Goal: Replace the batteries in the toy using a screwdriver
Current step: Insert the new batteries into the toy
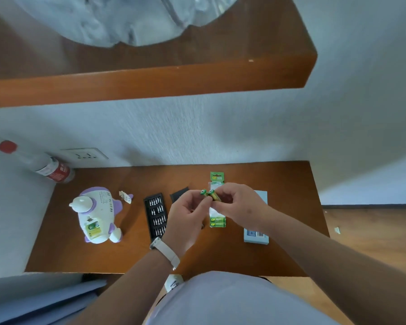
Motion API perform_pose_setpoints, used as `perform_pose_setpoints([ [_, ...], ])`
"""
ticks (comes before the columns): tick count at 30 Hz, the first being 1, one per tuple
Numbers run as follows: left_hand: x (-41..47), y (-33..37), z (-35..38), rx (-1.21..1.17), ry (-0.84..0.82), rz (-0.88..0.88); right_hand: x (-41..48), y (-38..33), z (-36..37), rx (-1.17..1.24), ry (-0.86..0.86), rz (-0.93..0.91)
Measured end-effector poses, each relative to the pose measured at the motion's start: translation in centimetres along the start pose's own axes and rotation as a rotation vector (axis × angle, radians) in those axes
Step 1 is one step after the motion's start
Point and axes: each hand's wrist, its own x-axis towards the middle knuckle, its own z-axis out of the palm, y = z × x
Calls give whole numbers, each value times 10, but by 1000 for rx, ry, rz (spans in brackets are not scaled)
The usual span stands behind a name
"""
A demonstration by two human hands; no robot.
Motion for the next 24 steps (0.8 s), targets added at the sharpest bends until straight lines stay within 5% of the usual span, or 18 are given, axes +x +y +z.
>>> perform_pose_setpoints([
  [8,-6,-11,-72,72,69,47,16,-49,50,-21,-53,-16],
  [24,-38,-68,-229,1,240,-149,57,-121,189,-132,-47,49],
])
